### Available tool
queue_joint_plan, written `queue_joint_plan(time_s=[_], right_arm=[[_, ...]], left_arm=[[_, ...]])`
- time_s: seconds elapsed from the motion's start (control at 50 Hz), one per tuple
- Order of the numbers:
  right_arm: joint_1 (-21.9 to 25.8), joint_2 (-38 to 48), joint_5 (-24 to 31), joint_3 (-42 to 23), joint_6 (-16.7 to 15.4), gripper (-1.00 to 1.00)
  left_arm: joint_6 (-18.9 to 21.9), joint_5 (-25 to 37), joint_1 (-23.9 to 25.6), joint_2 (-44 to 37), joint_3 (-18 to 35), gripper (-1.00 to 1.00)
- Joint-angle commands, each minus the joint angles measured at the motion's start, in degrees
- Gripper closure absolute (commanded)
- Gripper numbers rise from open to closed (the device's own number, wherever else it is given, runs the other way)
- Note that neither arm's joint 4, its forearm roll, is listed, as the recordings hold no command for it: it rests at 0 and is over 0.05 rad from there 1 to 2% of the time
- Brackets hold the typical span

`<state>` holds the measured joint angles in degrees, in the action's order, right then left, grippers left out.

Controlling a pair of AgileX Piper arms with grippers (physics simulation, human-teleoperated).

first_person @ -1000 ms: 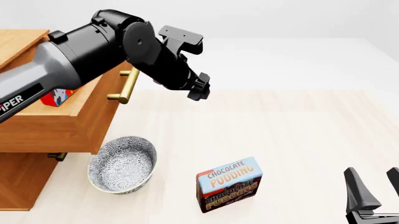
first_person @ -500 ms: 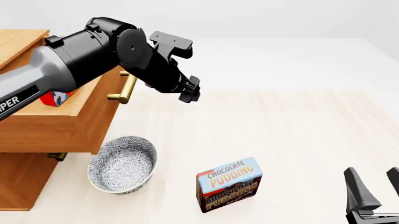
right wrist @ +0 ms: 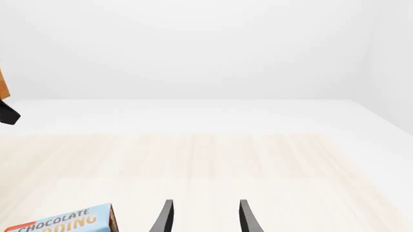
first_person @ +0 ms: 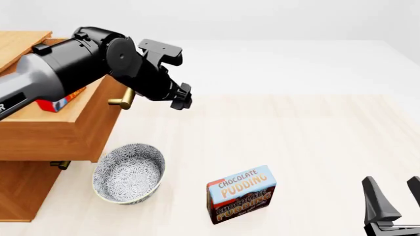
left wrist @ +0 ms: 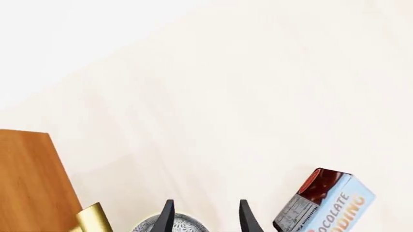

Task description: Put the butter at the back in the top drawer of the cabinet and close it.

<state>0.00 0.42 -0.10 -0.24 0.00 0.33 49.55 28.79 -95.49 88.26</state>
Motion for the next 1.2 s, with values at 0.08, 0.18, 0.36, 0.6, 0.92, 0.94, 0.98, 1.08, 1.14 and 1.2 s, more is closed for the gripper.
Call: queue_joint_plan(time_s=[0.08, 0.18, 0.36, 0.6, 0.92, 0.94, 0.98, 1.08, 1.14, 1.2], right_arm=[[0.0, 0.0, 0.0, 0.0, 0.0, -1.0], [0.0, 0.0, 0.0, 0.0, 0.0, -1.0], [0.0, 0.0, 0.0, 0.0, 0.0, -1.0], [0.0, 0.0, 0.0, 0.0, 0.0, -1.0], [0.0, 0.0, 0.0, 0.0, 0.0, -1.0], [0.0, 0.0, 0.0, 0.0, 0.0, -1.0], [0.0, 0.0, 0.0, 0.0, 0.0, -1.0], [0.0, 0.0, 0.0, 0.0, 0.0, -1.0], [0.0, 0.0, 0.0, 0.0, 0.0, -1.0], [0.0, 0.0, 0.0, 0.0, 0.0, -1.0]], left_arm=[[0.3, -0.6, -2.1, 1.1, -2.3, -1.0], [0.8, -0.9, -3.1, 1.8, -3.2, -1.0], [1.1, -1.2, -4.0, 2.7, -4.4, -1.0], [1.8, -1.2, -5.8, 4.1, -5.3, -1.0], [2.5, -1.7, -8.7, 5.9, -7.2, -1.0], [2.5, -1.7, -8.9, 6.0, -7.3, -1.0], [2.5, -1.8, -9.2, 6.2, -7.5, -1.0], [2.9, -2.1, -10.7, 7.0, -8.6, -1.0], [2.2, -2.1, -11.0, 7.4, -9.0, -1.0], [2.3, -2.5, -11.5, 8.0, -10.0, -1.0]])
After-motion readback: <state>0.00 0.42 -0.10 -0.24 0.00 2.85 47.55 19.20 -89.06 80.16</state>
